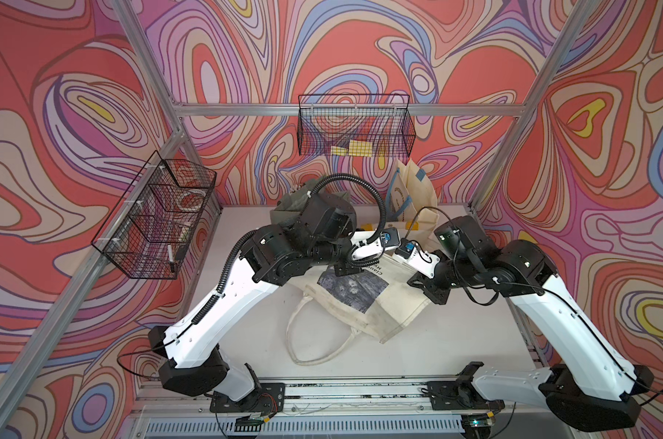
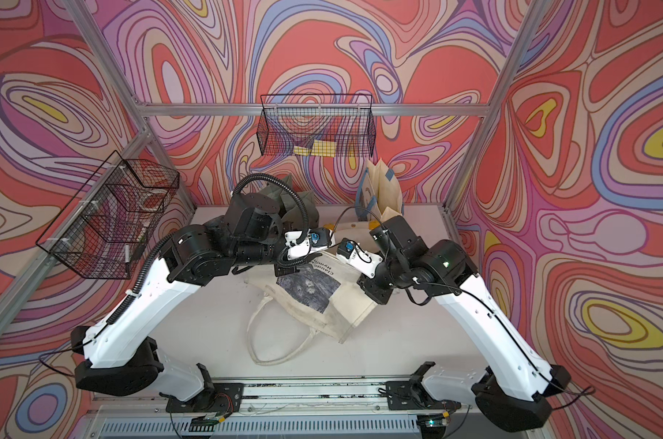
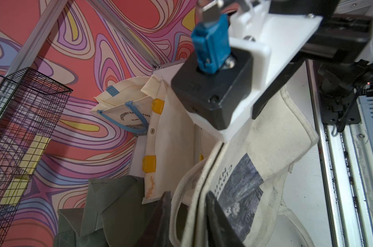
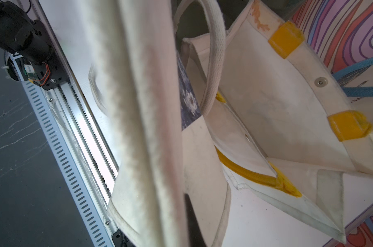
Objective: Put away the canvas bag
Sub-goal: Press the canvas bag at the center of the board.
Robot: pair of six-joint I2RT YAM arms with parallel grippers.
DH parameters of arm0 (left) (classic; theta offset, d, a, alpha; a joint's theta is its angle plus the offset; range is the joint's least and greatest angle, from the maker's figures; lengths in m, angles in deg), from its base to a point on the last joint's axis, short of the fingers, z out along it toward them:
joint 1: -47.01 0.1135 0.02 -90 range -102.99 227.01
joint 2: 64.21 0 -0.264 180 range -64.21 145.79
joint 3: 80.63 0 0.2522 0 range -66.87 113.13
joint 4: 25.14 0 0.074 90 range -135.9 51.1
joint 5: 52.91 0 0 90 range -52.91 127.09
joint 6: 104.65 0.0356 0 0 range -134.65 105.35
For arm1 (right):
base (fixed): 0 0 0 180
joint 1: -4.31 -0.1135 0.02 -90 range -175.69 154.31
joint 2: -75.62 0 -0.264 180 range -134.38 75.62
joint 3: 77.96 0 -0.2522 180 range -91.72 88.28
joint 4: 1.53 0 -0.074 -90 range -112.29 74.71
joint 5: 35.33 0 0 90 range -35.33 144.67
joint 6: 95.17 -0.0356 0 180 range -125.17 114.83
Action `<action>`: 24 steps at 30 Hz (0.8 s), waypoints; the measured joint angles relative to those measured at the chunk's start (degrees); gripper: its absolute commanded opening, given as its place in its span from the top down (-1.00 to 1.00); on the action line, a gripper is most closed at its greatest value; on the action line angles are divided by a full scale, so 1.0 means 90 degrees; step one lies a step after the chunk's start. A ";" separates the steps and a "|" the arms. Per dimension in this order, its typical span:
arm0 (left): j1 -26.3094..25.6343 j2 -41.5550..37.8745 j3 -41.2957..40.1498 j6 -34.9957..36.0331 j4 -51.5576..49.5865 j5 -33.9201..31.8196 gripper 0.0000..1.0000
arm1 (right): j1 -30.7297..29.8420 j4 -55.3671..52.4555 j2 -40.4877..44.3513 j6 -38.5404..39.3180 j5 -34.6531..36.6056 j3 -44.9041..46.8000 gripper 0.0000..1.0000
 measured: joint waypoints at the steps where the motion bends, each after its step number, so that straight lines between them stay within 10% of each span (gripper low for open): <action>1: -0.0012 -0.0005 -0.0012 0.0002 -0.0005 -0.0022 1.00 | 0.0000 0.0010 0.0000 0.0000 0.0000 0.0002 1.00; 13: 0.0100 -0.0993 -0.1360 -0.0131 0.0296 0.0328 1.00 | 0.0000 0.2001 0.1756 -0.0274 -0.0432 0.2263 -0.01; 21: 0.0806 -0.1870 -0.1889 -0.0624 0.0731 0.1324 1.00 | 0.0000 0.3670 0.2477 -0.0755 -0.0833 0.3308 -0.06; 24: 0.1005 -0.1970 -0.2001 -0.0787 0.0872 0.1520 1.00 | 0.0000 0.4257 0.2591 -0.0891 -0.0874 0.3548 0.20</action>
